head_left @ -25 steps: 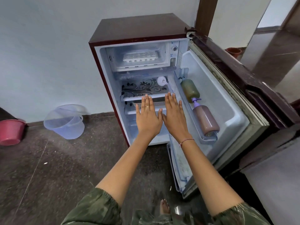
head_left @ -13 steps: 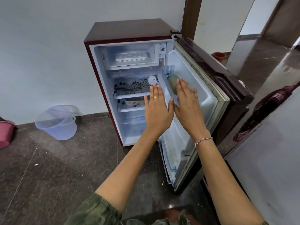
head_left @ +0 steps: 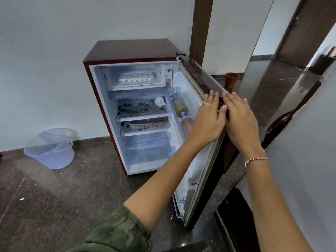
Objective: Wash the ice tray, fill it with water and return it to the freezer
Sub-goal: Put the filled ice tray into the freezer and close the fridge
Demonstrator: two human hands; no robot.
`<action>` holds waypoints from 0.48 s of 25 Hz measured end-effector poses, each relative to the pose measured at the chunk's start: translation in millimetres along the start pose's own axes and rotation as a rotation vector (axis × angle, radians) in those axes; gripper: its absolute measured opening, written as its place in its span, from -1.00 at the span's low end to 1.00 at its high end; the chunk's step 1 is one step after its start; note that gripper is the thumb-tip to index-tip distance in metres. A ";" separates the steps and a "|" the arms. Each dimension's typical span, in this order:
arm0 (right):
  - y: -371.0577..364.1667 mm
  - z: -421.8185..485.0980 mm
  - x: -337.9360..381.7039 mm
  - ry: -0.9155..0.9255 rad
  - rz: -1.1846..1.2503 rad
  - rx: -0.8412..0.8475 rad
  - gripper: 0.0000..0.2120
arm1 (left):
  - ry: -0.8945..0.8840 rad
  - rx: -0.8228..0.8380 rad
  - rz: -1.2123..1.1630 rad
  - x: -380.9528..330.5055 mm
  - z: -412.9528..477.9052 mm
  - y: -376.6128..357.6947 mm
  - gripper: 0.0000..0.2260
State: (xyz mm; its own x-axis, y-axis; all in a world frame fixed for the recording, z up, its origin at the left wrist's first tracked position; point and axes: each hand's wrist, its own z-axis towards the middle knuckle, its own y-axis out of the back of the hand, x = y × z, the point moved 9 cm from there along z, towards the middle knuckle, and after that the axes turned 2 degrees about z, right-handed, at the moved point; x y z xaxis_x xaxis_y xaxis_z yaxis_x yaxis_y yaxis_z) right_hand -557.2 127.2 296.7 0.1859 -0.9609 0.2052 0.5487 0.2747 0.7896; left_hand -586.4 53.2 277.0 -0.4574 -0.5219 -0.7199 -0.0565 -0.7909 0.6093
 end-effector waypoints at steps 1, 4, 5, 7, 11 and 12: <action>-1.3 -1.7 -3.9 -0.013 -0.013 0.005 -0.58 | -0.006 0.022 -0.010 -1.1 0.7 -6.9 -0.56; -2.4 -5.4 -6.2 -0.035 -0.034 -0.020 -0.60 | 0.002 0.082 -0.050 2.9 0.4 -20.8 -0.56; -2.5 -5.4 -5.8 -0.042 -0.030 -0.023 -0.60 | 0.008 0.094 -0.075 4.4 -0.8 -22.9 -0.56; -2.3 -5.2 -4.8 -0.056 -0.006 -0.022 -0.60 | 0.017 0.102 -0.093 5.0 -3.7 -22.6 -0.56; -0.5 -7.6 7.5 -0.052 0.063 -0.034 -0.60 | 0.029 0.118 0.029 9.9 -7.0 -10.4 -0.56; -0.5 -9.0 14.6 -0.030 0.084 -0.038 -0.59 | 0.030 0.135 0.062 13.2 -7.3 -5.3 -0.55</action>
State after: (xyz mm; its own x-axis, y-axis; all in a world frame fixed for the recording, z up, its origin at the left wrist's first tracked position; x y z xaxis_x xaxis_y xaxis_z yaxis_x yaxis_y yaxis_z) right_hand -547.4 113.3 294.0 0.2081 -0.9348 0.2877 0.5628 0.3550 0.7465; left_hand -585.7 48.1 261.8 -0.4371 -0.5793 -0.6880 -0.1489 -0.7078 0.6905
